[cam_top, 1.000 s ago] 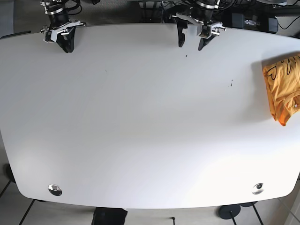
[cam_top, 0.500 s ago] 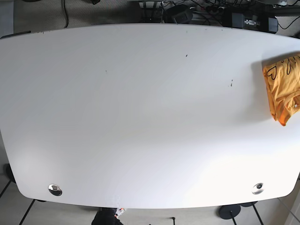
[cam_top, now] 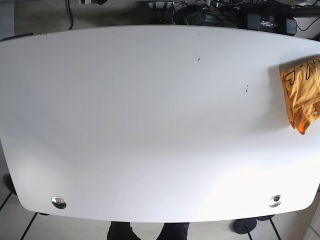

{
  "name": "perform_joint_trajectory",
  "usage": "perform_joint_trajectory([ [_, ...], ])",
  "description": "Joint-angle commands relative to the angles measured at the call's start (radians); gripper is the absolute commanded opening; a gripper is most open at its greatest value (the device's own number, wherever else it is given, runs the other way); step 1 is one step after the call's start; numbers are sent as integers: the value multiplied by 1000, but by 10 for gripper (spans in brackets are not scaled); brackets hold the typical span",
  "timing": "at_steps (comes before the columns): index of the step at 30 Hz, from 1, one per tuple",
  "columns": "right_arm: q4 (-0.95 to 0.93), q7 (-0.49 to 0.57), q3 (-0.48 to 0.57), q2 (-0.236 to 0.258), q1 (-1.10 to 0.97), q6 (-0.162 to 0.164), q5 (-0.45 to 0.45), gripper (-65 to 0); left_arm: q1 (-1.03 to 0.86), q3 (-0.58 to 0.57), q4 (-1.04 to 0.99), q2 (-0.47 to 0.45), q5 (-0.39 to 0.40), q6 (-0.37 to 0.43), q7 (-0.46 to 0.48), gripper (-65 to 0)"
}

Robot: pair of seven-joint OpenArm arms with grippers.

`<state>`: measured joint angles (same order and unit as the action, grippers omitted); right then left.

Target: Fold the T-shirt properly

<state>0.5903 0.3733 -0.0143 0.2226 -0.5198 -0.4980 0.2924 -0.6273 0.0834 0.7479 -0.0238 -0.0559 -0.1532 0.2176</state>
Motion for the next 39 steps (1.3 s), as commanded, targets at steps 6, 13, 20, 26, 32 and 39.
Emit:
perform_joint_trajectory([
  [6,-54,20,-2,10,48,-12,1,-587,131,39,-282,-41,-2,2,145,-561],
  [13,-54,20,-3,8,42,-12,1,-587,162,39,-364,-43,-2,0,205,-561],
  [20,-57,20,-3,8,40,-12,3,-587,165,39,-362,-41,-3,-3,207,-561],
  [26,-42,25,-5,8,11,-12,8,-587,160,39,-359,-41,0,-3,210,-561],
  [32,78,178,-8,8,-136,-12,9,-587,-39,39,-77,-37,-5,-4,345,-561],
  [39,445,188,-37,21,-435,-12,11,-587,-343,43,376,-35,4,-4,348,-561],
])
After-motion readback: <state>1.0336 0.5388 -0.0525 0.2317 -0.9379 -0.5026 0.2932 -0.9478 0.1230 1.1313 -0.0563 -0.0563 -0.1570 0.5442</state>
